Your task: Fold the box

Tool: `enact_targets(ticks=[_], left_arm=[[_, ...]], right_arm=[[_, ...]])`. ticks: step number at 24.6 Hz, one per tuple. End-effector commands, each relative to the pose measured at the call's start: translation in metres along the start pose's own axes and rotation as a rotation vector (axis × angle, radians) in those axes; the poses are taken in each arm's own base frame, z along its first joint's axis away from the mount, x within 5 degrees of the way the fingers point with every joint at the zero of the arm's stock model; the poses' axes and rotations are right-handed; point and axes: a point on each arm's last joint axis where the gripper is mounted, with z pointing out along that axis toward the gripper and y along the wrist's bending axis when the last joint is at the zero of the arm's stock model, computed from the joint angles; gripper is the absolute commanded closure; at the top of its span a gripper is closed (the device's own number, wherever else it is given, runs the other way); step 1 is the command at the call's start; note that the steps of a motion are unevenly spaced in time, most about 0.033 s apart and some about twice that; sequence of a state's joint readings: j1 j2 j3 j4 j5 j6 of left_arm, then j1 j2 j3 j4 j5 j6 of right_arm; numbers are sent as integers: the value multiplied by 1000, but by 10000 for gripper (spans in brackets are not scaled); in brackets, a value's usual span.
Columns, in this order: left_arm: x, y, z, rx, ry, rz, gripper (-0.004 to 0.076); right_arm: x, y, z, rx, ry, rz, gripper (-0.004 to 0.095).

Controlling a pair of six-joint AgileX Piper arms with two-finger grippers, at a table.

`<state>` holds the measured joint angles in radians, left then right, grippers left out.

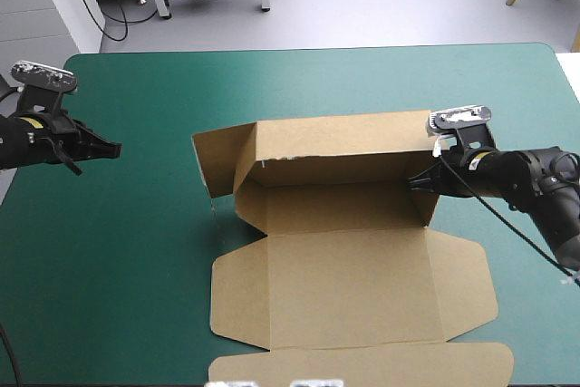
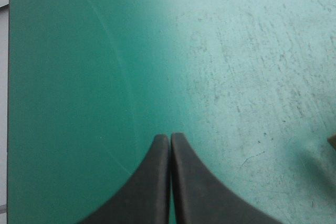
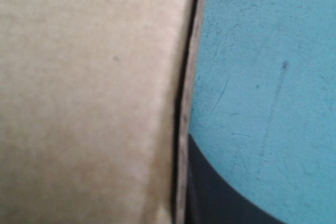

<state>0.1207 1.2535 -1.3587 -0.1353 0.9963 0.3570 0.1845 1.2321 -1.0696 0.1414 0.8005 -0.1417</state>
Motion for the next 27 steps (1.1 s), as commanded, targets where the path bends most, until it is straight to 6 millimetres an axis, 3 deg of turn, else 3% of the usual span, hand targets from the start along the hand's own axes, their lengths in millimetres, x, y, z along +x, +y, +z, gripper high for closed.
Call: enact_targets(ticks=[1, 6, 11, 17, 20, 27], left_arm=[[-9, 0, -18, -24, -102, -10, 734], [-8, -1, -18, -10, -94, -17, 734], [-8, -2, -18, 1, -89, -22, 734], [-6, -3, -18, 14, -65, -24, 734], [-4, -4, -18, 20, -49, -24, 734], [-4, -6, -18, 43, -45, -35, 734]], right_arm=[[-15, -1, -17, 25, 8, 20, 922], [-54, -7, 23, 18, 166, 30, 922], [-93, -13, 86, -5, 200, 39, 922], [-112, -22, 115, 0, 185, 39, 876], [-122, -23, 116, 4, 120, 17, 730], [-143, -22, 93, 8, 39, -14, 194]])
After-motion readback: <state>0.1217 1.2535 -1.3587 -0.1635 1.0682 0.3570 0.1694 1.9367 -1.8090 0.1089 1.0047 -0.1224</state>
